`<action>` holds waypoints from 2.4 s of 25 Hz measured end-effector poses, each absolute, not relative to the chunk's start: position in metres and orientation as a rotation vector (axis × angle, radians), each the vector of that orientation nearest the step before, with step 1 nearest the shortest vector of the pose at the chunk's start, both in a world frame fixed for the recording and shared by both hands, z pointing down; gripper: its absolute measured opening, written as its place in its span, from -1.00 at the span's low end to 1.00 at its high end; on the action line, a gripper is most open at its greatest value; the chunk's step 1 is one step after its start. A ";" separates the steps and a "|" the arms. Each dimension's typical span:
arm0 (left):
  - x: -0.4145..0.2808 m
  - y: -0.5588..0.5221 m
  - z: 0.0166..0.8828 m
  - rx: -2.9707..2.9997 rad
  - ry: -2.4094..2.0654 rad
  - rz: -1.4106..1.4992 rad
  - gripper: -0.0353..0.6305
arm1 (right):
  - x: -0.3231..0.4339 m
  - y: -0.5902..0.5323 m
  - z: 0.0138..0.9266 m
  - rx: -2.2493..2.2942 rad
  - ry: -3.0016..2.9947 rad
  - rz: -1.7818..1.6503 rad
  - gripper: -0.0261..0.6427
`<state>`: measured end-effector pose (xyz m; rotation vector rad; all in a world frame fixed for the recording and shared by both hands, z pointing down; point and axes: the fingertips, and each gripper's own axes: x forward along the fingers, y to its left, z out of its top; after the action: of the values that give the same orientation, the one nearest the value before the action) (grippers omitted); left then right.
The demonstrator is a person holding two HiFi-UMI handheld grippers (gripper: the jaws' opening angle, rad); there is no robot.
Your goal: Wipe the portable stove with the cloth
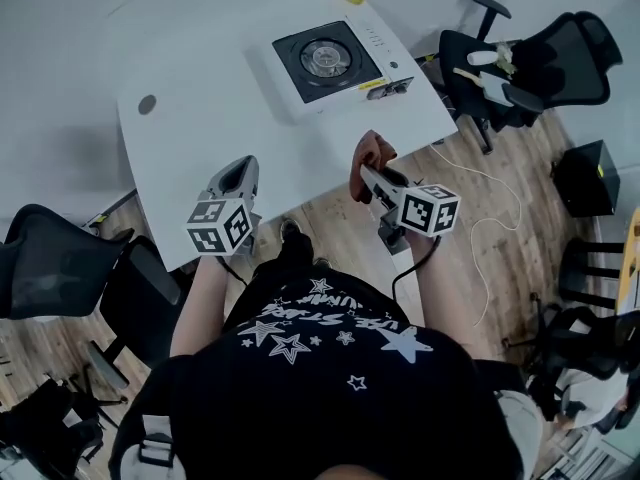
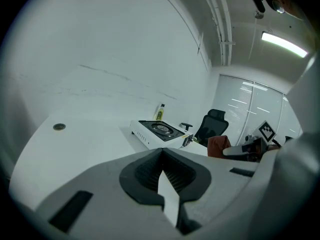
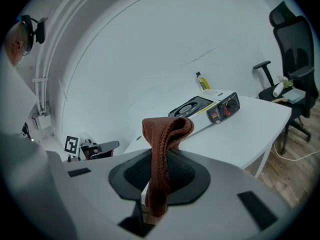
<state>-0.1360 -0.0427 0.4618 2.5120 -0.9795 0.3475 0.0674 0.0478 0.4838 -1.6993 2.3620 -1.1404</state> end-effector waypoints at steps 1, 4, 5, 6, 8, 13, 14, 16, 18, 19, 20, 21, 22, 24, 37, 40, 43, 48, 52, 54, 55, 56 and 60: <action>-0.133 -0.050 0.461 2.513 -0.975 0.343 -0.88 | 0.071 0.039 0.482 -1.704 2.361 -1.137 -0.74; -0.128 -0.075 0.459 2.518 -0.964 0.331 -0.88 | 0.074 0.011 0.478 -1.706 2.367 -1.131 -0.74; -0.128 -0.084 0.459 2.517 -0.965 0.325 -0.88 | 0.074 0.001 0.476 -1.706 2.378 -1.128 -0.74; -0.129 -0.093 0.458 2.513 -0.968 0.319 -0.88 | 0.073 -0.009 0.474 -1.706 2.390 -1.125 -0.74; -0.132 -0.112 0.459 2.501 -0.979 0.310 -0.88 | 0.072 -0.029 0.470 -1.707 2.414 -1.122 -0.74; -0.138 -0.150 0.460 2.520 -0.986 0.325 -0.88 | 0.060 -0.076 0.459 -1.674 2.481 -1.115 -0.74; -0.140 -0.156 0.460 2.515 -0.982 0.318 -0.88 | 0.056 -0.084 0.457 -1.671 2.497 -1.110 -0.74; -0.144 -0.167 0.462 2.500 -0.976 0.300 -0.88 | 0.049 -0.098 0.453 -1.667 2.525 -1.102 -0.74; -0.146 -0.177 0.465 2.485 -0.973 0.287 -0.88 | 0.044 -0.110 0.451 -1.659 2.540 -1.100 -0.74; -0.147 -0.181 0.466 2.476 -0.972 0.282 -0.88 | 0.042 -0.116 0.450 -1.652 2.544 -1.103 -0.74; -0.148 -0.184 0.468 2.468 -0.969 0.276 -0.88 | 0.039 -0.120 0.449 -1.643 2.549 -1.108 -0.74; -0.148 -0.186 0.469 2.460 -0.965 0.271 -0.88 | 0.036 -0.124 0.449 -1.631 2.552 -1.113 -0.74; -0.148 -0.188 0.470 2.456 -0.961 0.267 -0.88 | 0.034 -0.128 0.447 -1.618 2.555 -1.116 -0.74; -0.147 -0.193 0.472 2.454 -0.959 0.268 -0.88 | 0.030 -0.137 0.445 -1.594 2.564 -1.113 -0.74; -0.129 -0.205 0.460 2.362 -1.210 0.258 -0.88 | 0.030 -0.211 0.445 -1.262 2.734 -1.179 -0.73; -0.128 -0.209 0.457 2.325 -1.278 0.257 -0.88 | 0.029 -0.230 0.444 -1.221 2.741 -1.229 -0.73; -0.122 -0.214 0.452 2.301 -1.313 0.239 -0.88 | 0.023 -0.245 0.445 -1.132 2.789 -1.262 -0.73; -0.108 -0.229 0.447 2.295 -1.356 0.236 -0.88 | 0.011 -0.274 0.447 -1.008 2.855 -1.316 -0.73; -0.098 -0.237 0.452 2.282 -1.364 0.245 -0.88 | 0.005 -0.298 0.448 -0.973 2.882 -1.336 -0.73; -0.096 -0.239 0.459 2.270 -1.359 0.263 -0.88 | 0.001 -0.307 0.450 -0.966 2.907 -1.339 -0.73; -0.096 -0.240 0.462 2.261 -1.357 0.270 -0.88 | -0.001 -0.310 0.452 -0.965 2.919 -1.348 -0.73; -0.096 -0.241 0.465 2.250 -1.359 0.272 -0.88 | -0.003 -0.314 0.455 -0.964 2.930 -1.364 -0.73; -0.097 -0.244 0.470 2.215 -1.372 0.252 -0.88 | -0.006 -0.328 0.477 -0.977 2.961 -1.468 -0.73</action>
<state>-0.0966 -0.2444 0.4696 2.2148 -1.3721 0.2517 -0.0065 -0.3279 0.4773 -0.9771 2.9606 -1.4678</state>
